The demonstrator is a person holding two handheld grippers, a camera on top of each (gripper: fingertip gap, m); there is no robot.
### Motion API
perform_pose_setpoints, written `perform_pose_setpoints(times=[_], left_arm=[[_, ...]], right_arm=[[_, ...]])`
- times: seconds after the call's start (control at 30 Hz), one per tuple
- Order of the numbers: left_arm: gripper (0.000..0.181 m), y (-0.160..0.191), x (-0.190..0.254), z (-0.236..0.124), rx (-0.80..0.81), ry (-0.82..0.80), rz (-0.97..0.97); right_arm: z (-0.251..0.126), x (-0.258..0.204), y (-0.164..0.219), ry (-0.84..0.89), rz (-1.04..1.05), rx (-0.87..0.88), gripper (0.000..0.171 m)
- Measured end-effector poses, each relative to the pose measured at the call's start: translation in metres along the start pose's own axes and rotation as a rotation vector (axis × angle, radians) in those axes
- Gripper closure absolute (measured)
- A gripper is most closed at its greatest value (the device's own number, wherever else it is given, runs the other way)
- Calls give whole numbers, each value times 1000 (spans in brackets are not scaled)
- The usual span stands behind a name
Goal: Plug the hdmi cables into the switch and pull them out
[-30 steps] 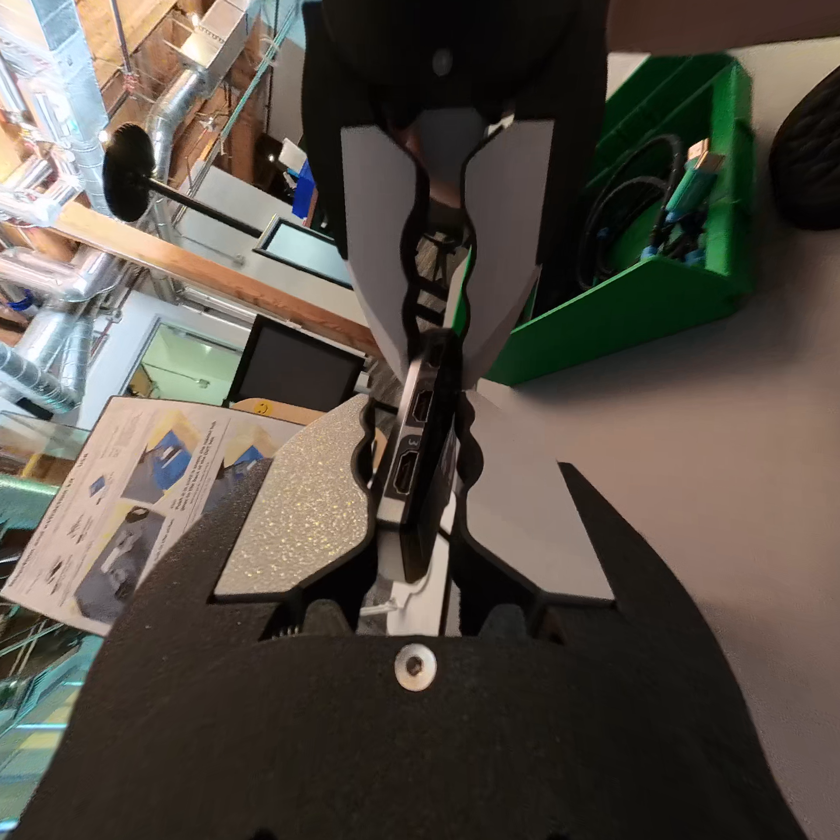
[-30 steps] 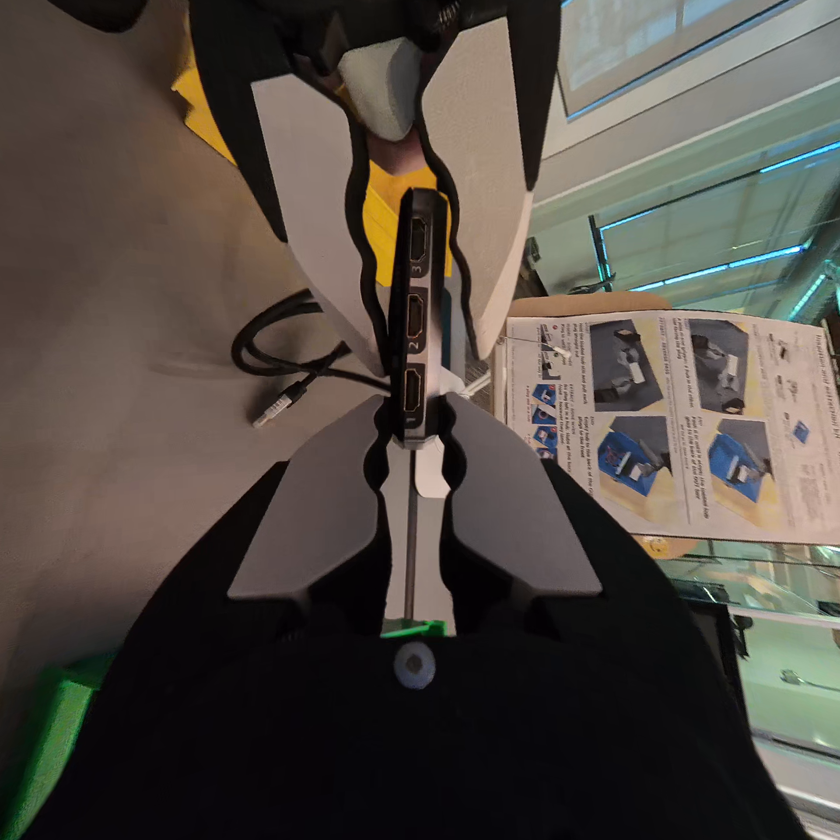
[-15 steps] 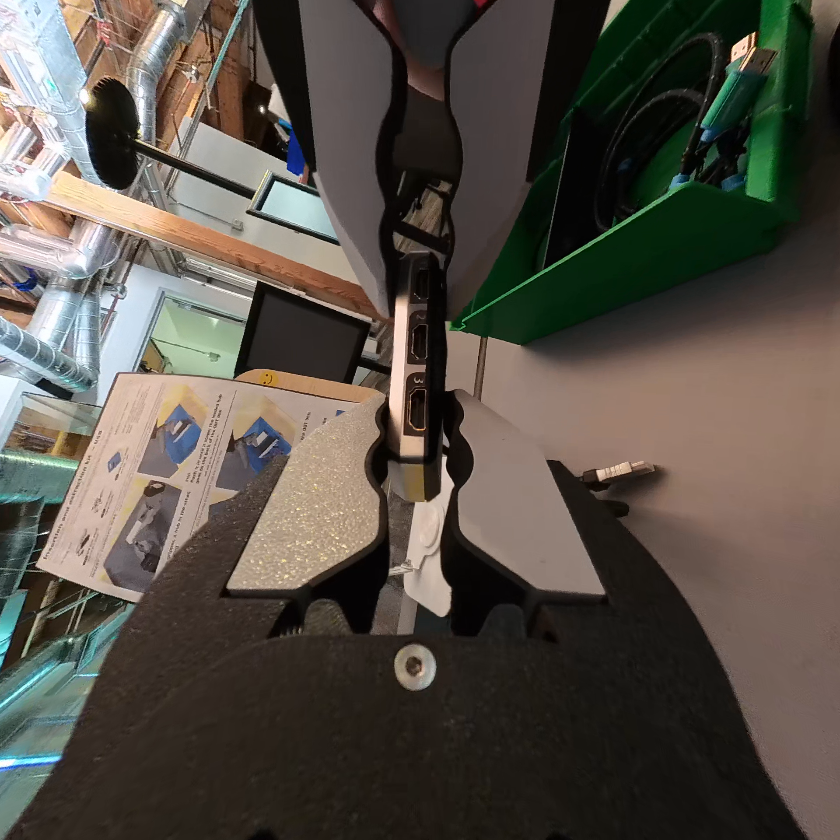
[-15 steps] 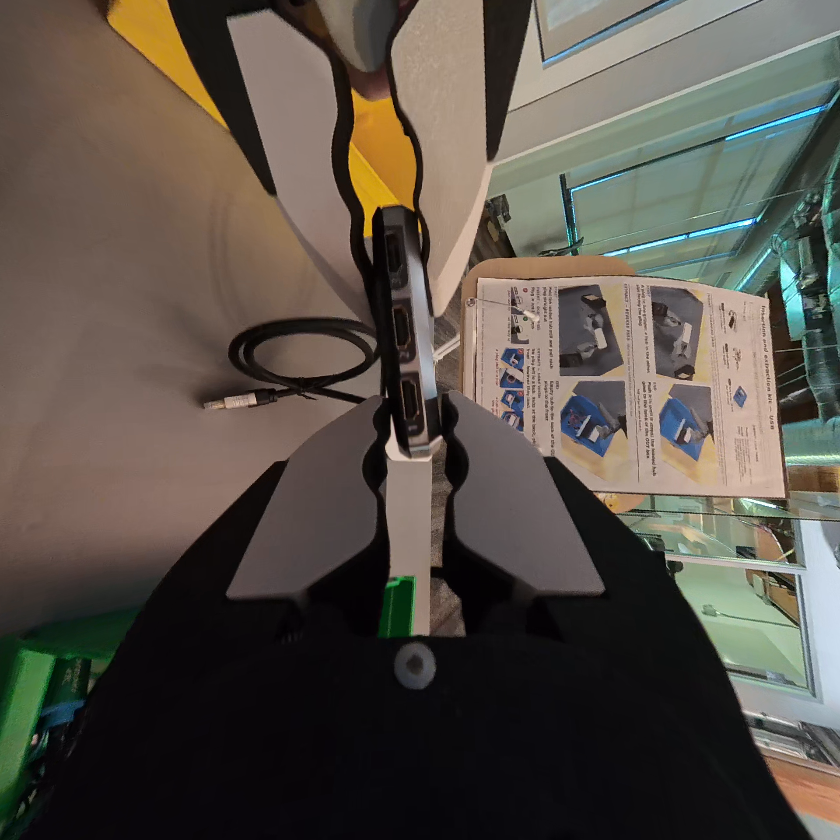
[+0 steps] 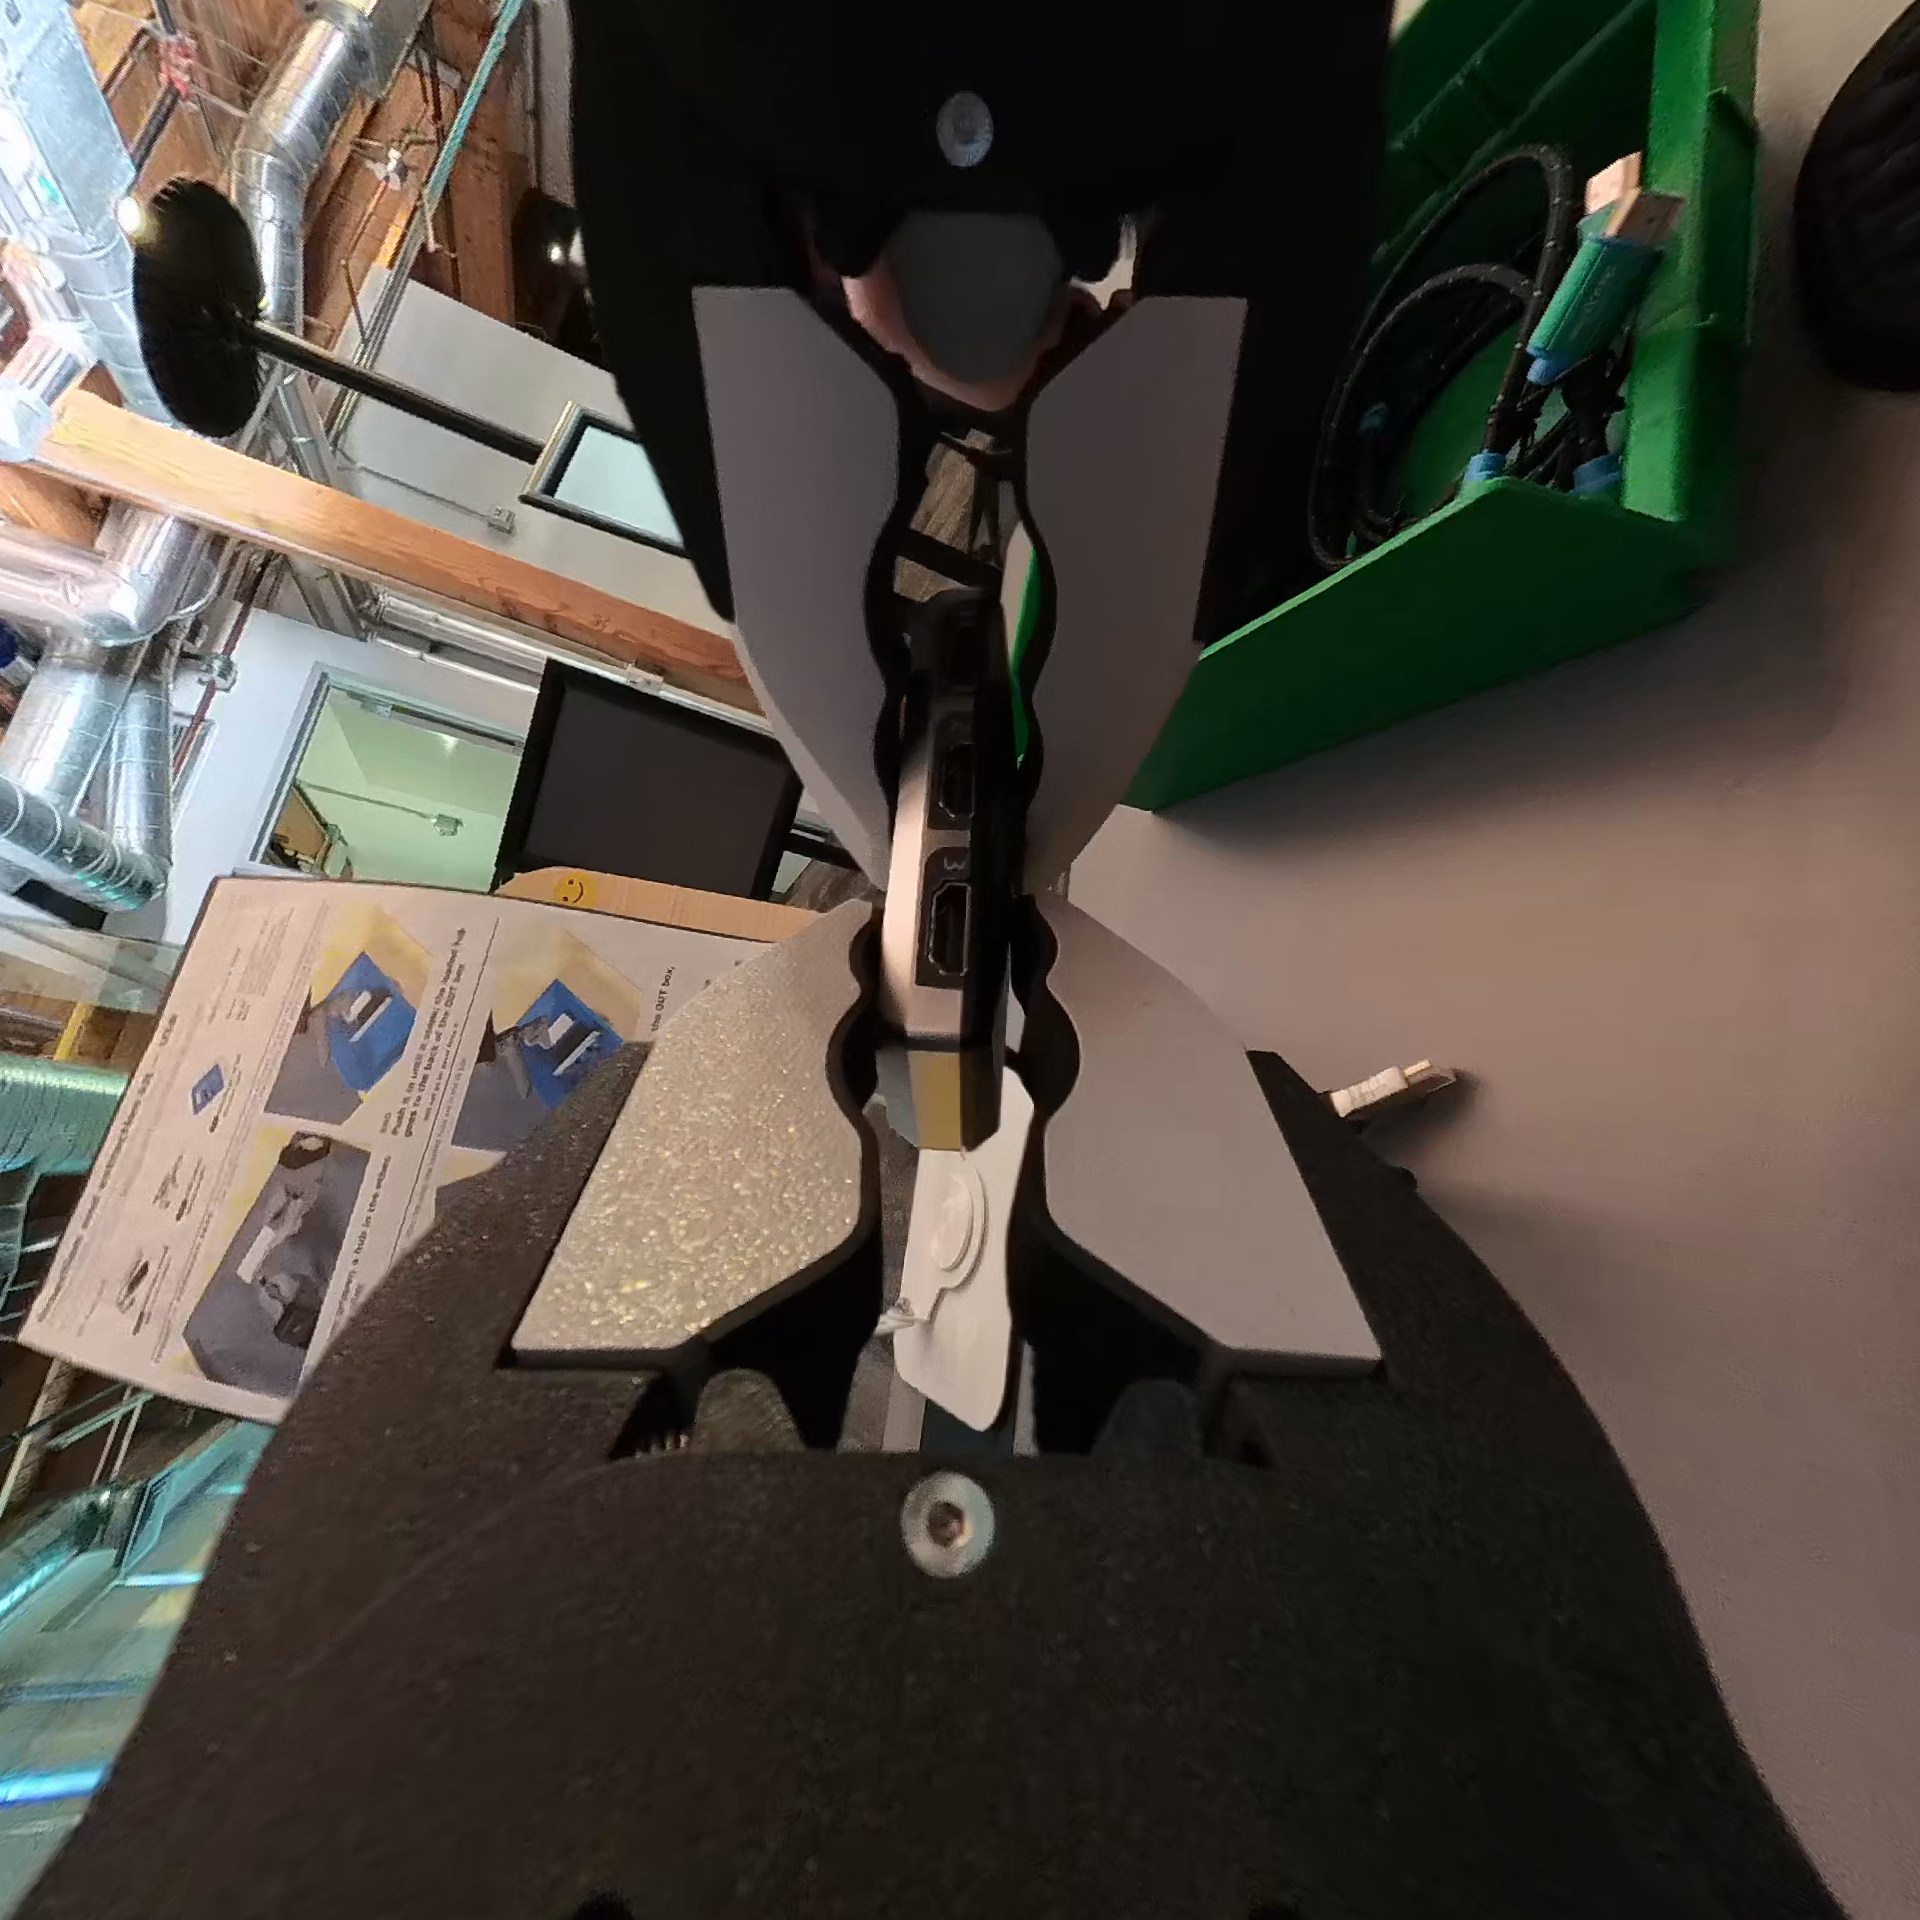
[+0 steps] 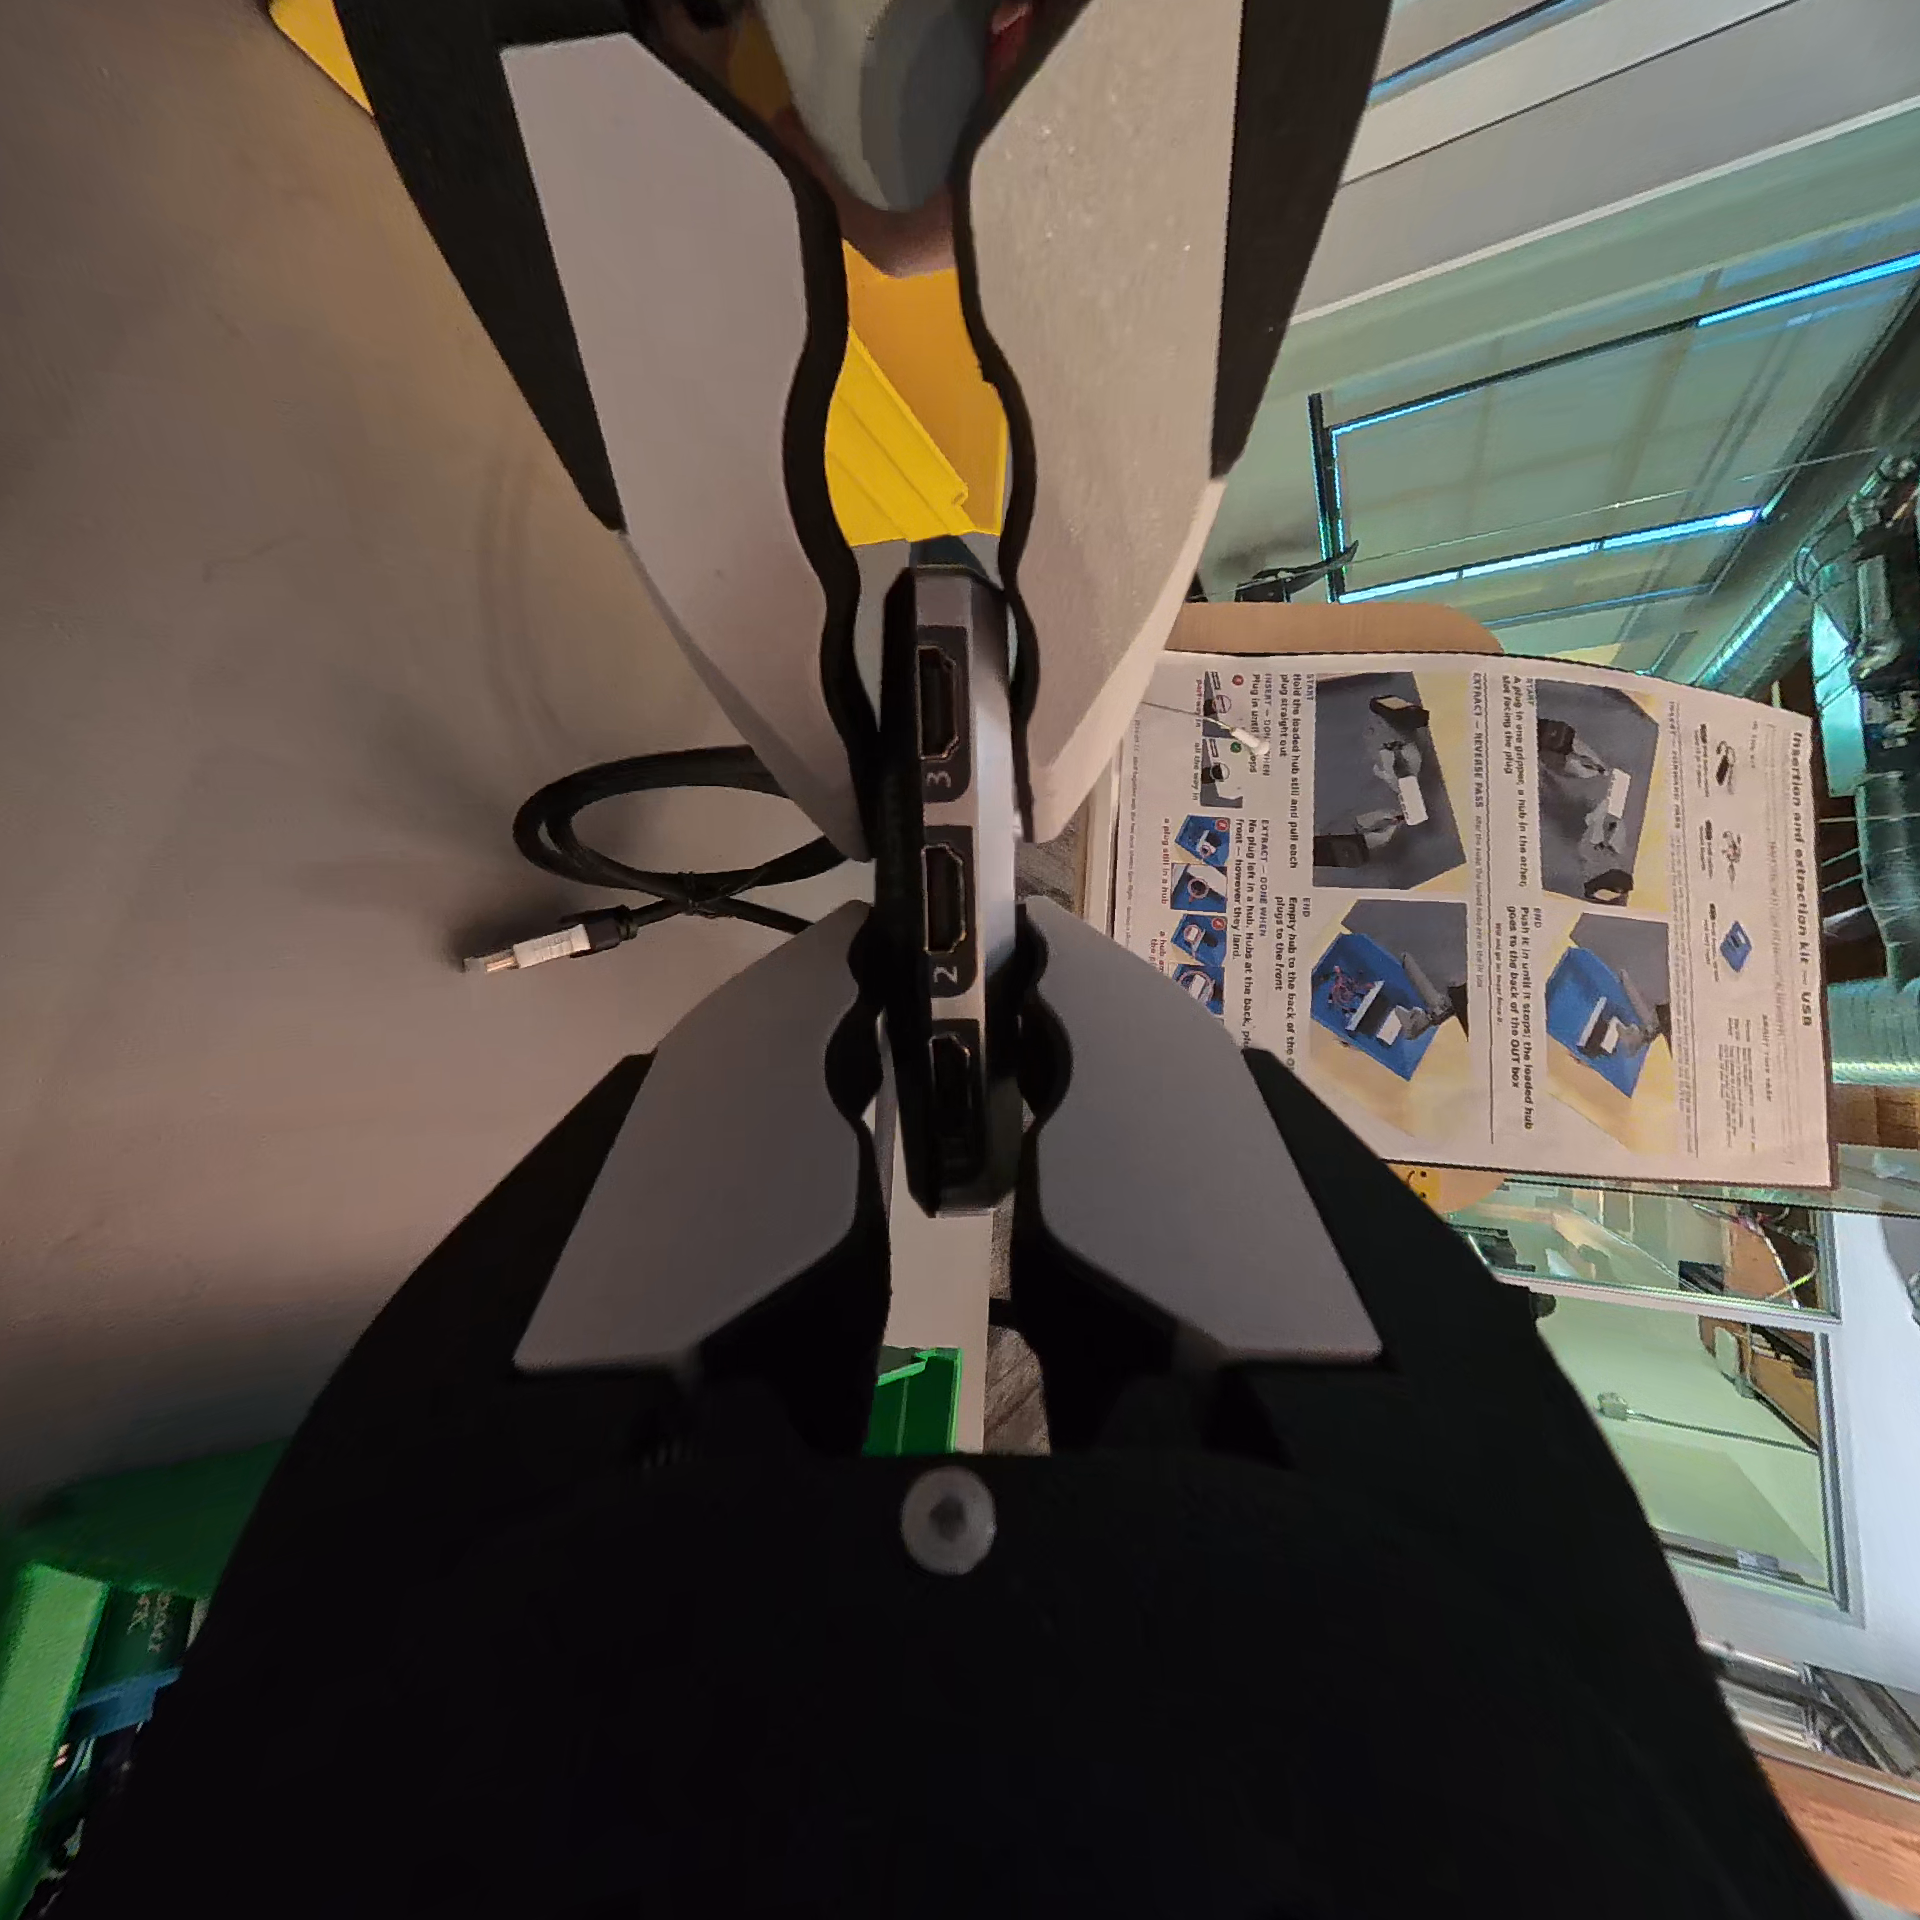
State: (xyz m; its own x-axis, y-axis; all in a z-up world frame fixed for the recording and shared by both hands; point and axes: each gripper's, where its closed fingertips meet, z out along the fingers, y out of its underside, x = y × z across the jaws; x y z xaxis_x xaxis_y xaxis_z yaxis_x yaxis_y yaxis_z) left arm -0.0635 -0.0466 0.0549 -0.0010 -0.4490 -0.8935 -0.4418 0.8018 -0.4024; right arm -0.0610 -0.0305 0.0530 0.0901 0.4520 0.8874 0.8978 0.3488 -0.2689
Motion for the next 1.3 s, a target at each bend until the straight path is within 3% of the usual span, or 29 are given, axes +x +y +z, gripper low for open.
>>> perform_pose_setpoints(times=[0.13,0.4,0.7,0.83,1.0,1.3], left_arm=[[151,0,-15,-3,-2,-95,-39],[157,4,-47,-24,25,-221,-118],[160,15,-50,-25,-31,-221,-115],[160,17,-46,-21,-52,-201,-108],[160,20,-41,-16,-71,-179,-103],[161,25,-37,-14,-93,-160,-101]], right_arm=[[-2,9,2,23,62,22,148],[-25,45,33,182,118,-54,148],[-103,106,75,548,142,-185,148],[-136,117,98,618,207,-221,148],[-142,110,129,566,284,-282,148],[-96,69,203,315,407,-484,148]])
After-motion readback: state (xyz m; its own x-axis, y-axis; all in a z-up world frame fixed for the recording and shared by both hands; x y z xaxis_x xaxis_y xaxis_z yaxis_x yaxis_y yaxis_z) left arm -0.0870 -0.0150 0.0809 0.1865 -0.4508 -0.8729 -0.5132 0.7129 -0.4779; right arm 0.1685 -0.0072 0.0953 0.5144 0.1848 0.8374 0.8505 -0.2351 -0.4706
